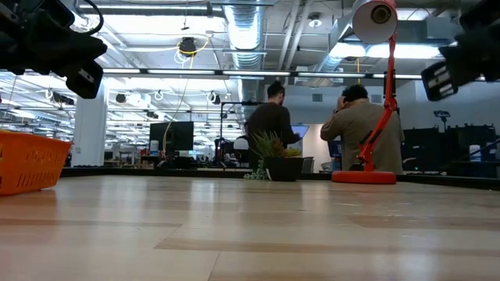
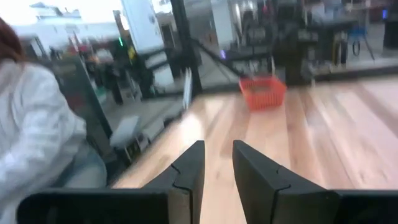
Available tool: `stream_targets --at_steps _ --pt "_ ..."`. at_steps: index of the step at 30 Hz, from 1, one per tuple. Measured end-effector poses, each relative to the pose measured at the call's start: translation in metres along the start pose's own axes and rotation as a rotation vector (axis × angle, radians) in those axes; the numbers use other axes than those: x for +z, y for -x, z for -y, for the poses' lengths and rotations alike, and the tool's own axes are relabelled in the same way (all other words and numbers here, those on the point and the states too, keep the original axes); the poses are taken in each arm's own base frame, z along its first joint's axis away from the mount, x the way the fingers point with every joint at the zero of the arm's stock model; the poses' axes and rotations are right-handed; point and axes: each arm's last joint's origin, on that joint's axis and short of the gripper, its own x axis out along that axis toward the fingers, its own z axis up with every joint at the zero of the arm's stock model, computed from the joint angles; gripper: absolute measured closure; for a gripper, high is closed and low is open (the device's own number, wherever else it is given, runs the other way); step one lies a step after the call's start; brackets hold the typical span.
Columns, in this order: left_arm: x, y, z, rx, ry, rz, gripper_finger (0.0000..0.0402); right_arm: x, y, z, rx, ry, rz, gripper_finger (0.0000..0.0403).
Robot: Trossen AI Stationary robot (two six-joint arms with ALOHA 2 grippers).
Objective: Pick and place rubber bands into bin
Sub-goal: Return to Home Position
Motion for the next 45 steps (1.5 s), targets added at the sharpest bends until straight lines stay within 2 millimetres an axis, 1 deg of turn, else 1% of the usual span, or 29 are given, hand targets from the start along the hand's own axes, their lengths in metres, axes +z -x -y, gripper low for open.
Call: stream_targets --at_steps 4,45 --pt "-0.0001 0.0 0.0 0.0 0.0 0.0 0.0381 -0.0002 0.0019 0.0011 -0.037 0.0 0.005 0.0326" --pt "0.0 0.0 0.0 0.0 0.0 0.0 0.0381 -0.0005 0.002 0.0011 -0.035 -0.001 0.005 0.0326"
